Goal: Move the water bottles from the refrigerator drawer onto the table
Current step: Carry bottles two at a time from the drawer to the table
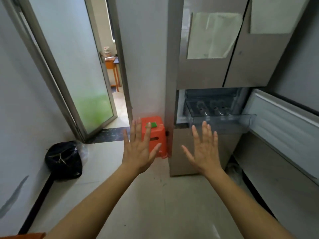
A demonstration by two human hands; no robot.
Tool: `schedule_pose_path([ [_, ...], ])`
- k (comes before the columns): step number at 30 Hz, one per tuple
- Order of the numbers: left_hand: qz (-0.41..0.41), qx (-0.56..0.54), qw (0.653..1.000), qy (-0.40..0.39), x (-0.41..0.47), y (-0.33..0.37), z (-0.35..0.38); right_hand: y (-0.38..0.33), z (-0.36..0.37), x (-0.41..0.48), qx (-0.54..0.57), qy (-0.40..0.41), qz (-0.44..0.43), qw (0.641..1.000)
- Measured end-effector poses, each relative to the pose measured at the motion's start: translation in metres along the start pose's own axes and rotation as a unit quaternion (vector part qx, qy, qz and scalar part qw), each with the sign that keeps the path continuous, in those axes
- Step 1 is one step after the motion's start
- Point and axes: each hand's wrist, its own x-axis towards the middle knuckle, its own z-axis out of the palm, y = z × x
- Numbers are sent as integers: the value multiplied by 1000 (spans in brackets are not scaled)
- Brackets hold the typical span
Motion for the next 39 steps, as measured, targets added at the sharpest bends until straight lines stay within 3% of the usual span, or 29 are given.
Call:
schedule_pose_path([
  [8, 95, -36, 994, -52, 177, 96, 73, 126, 32, 94, -45, -16, 72, 996],
  [12, 133, -62, 983, -111, 230, 153, 113, 200, 43, 105, -37, -28, 160, 986],
  [18, 137, -59, 974, -169, 286, 227, 181, 307, 86, 132, -13, -60, 220, 974],
  [22, 101, -46, 968, -224, 326, 262, 212, 369, 116, 175, 20, -106, 194, 975],
  [28, -30, -71, 948, -308, 373, 294, 237, 431, 144, 258, 64, -169, 130, 975],
  [39, -31, -129, 908, -397, 436, 303, 330, 454, 234, 337, 132, -403, 80, 902],
])
